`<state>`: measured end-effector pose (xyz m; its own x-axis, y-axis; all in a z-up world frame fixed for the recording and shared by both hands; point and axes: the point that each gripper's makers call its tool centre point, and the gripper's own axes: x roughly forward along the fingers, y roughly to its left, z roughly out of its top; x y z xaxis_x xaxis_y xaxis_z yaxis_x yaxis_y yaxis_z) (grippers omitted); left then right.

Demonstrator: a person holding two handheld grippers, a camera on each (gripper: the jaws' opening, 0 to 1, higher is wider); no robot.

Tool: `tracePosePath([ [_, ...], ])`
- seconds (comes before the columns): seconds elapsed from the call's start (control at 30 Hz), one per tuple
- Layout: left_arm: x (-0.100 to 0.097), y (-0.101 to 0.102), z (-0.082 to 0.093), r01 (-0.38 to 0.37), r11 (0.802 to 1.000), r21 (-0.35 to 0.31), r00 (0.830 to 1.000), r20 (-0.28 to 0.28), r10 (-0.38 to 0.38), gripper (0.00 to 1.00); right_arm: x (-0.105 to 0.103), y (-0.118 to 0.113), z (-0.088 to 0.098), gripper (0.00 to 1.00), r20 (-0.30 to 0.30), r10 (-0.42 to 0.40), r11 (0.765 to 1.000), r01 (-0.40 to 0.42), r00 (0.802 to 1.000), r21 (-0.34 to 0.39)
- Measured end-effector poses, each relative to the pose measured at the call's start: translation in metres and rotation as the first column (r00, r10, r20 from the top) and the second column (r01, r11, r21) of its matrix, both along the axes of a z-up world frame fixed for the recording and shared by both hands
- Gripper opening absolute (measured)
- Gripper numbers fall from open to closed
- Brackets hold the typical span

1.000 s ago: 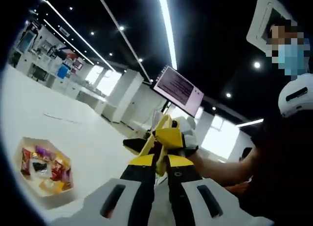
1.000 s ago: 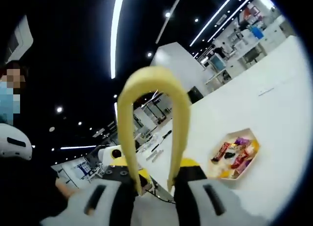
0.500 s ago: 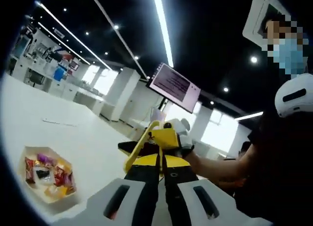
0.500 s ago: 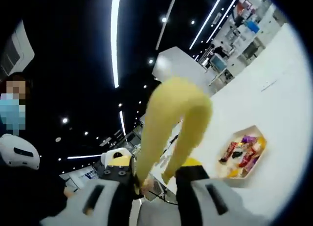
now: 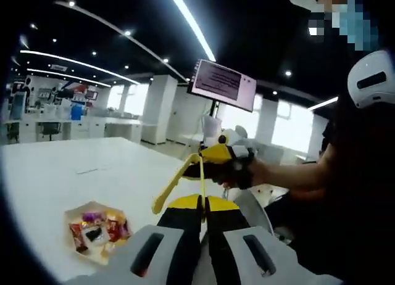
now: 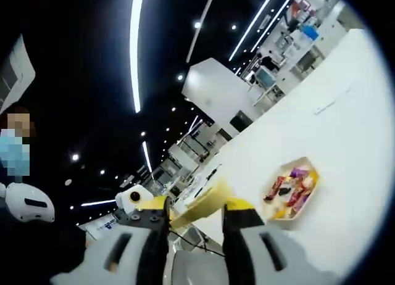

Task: Place the target food into the container with the food tongs after gripping and lifting it, then release it inside without dropping or visibly crushing the food.

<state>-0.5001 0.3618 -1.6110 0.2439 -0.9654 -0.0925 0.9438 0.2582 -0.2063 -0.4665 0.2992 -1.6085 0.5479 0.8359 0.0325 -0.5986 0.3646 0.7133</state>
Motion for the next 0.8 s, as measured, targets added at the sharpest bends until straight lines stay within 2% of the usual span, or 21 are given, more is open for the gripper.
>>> tracePosePath([
  [0.07,0.002,0.005,-0.012,-0.002,0.999,0.039,1.0,-0.001,0.002,0.0,0.003,-0.012,-0.013,0.31,0.003,-0.04,0.996,0.041,0.999,-0.082],
  [0.2,0.013,0.014,-0.038,-0.012,0.996,0.094,1.0,-0.027,0.015,0.0,0.007,-0.028,-0.04,0.3,0.006,-0.105,0.97,0.104,0.994,-0.222],
  [0.27,0.016,0.016,-0.051,-0.009,0.993,0.119,0.999,-0.041,0.014,0.0,0.007,-0.028,-0.047,0.3,-0.004,-0.111,0.963,0.107,0.994,-0.248],
  [0.37,0.022,0.018,-0.082,0.015,0.98,0.199,0.998,-0.057,-0.004,0.0,0.007,-0.027,-0.059,0.29,-0.014,-0.122,0.952,0.114,0.992,-0.283],
  [0.43,0.026,0.017,-0.098,0.033,0.975,0.218,0.997,-0.075,-0.017,0.0,0.007,-0.026,-0.067,0.27,-0.027,-0.123,0.949,0.109,0.992,-0.296],
  [0.5,0.03,0.015,-0.11,0.05,0.973,0.224,0.995,-0.09,-0.031,0.0,0.011,-0.026,-0.084,0.26,-0.037,-0.121,0.928,0.1,0.992,-0.36],
  [0.6,0.034,0.011,-0.129,0.075,0.966,0.248,0.994,-0.097,-0.053,0.0,0.015,-0.022,-0.117,0.23,-0.03,-0.061,0.839,0.035,0.998,-0.543],
  [0.63,0.035,0.01,-0.134,0.083,0.963,0.255,0.993,-0.098,-0.059,0.0,0.015,-0.021,-0.133,0.22,-0.039,-0.032,0.782,0.001,0.999,-0.623],
  [0.67,0.036,0.009,-0.139,0.09,0.96,0.264,0.993,-0.099,-0.066,0.0,0.021,-0.024,-0.144,0.21,-0.022,-0.001,0.742,-0.014,1.0,-0.67],
  [0.7,0.037,0.008,-0.147,0.097,0.956,0.277,0.992,-0.101,-0.072,0.0,0.023,-0.025,-0.157,0.2,-0.022,0.027,0.687,-0.035,0.999,-0.726],
  [0.73,0.038,0.008,-0.151,0.101,0.954,0.282,0.992,-0.1,-0.075,0.0,0.021,-0.024,-0.166,0.19,-0.038,0.038,0.652,-0.054,0.999,-0.756],
  [0.77,0.039,0.007,-0.157,0.105,0.951,0.291,0.992,-0.099,-0.08,0.0,0.02,-0.021,-0.175,0.2,-0.03,0.087,0.612,-0.077,0.996,-0.787],
  [0.8,0.039,0.007,-0.161,0.111,0.948,0.298,0.991,-0.102,-0.084,0.0,0.021,-0.019,-0.18,0.2,-0.026,0.091,0.597,-0.076,0.995,-0.798],
])
